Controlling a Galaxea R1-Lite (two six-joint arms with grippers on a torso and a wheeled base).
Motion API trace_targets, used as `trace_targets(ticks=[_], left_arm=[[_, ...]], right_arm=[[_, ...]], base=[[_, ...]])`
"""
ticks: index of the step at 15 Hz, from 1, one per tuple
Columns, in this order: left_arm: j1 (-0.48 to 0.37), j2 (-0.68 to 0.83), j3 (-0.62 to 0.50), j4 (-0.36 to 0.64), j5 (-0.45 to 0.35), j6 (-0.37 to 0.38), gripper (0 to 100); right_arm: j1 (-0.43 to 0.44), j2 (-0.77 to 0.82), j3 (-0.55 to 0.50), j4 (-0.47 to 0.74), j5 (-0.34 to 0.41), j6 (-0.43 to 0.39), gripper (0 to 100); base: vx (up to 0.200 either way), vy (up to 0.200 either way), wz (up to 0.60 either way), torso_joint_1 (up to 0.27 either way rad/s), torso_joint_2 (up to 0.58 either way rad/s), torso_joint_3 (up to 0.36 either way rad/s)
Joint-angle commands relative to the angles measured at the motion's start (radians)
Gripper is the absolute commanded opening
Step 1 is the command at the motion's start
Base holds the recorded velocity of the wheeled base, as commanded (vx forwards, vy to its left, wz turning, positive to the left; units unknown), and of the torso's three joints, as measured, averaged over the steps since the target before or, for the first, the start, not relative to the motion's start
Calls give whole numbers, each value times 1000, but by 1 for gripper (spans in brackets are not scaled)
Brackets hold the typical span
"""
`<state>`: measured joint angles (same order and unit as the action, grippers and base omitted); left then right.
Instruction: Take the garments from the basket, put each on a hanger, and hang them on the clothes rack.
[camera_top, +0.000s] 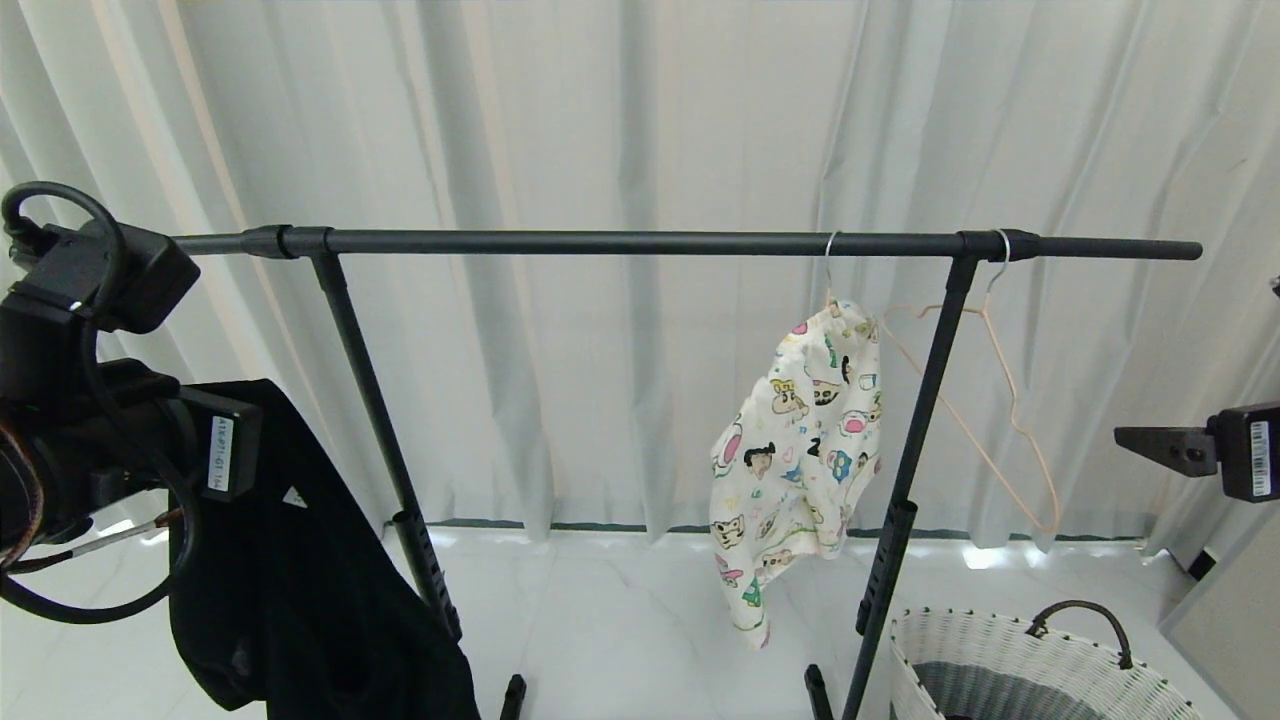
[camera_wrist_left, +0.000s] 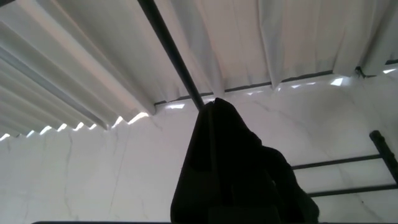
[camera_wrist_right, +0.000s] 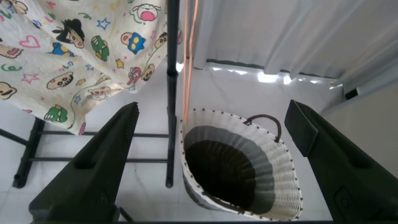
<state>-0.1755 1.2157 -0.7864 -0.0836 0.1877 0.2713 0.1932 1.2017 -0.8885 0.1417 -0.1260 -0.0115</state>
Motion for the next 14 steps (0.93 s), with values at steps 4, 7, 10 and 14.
trace_targets(ticks=[4,7,10,14], left_arm=[[-1,4,7,-1,-34,-1,0],[-1,-9,21,-1,-34,0,0],[-1,-19,27,-1,-36,-3,0],[1,-32,33,-1,-40,-1,0]], right_arm=[[0,21,5,-2,0,-1,100],[0,24,5,-2,22,1,100],[0,59,-6,-5,23,1,100],[0,98,-6,-47,22,1,100]], base=[[0,0,0,0,0,0],[0,0,0,0,0,0],[0,0,0,0,0,0],[100,0,0,0,1,1]])
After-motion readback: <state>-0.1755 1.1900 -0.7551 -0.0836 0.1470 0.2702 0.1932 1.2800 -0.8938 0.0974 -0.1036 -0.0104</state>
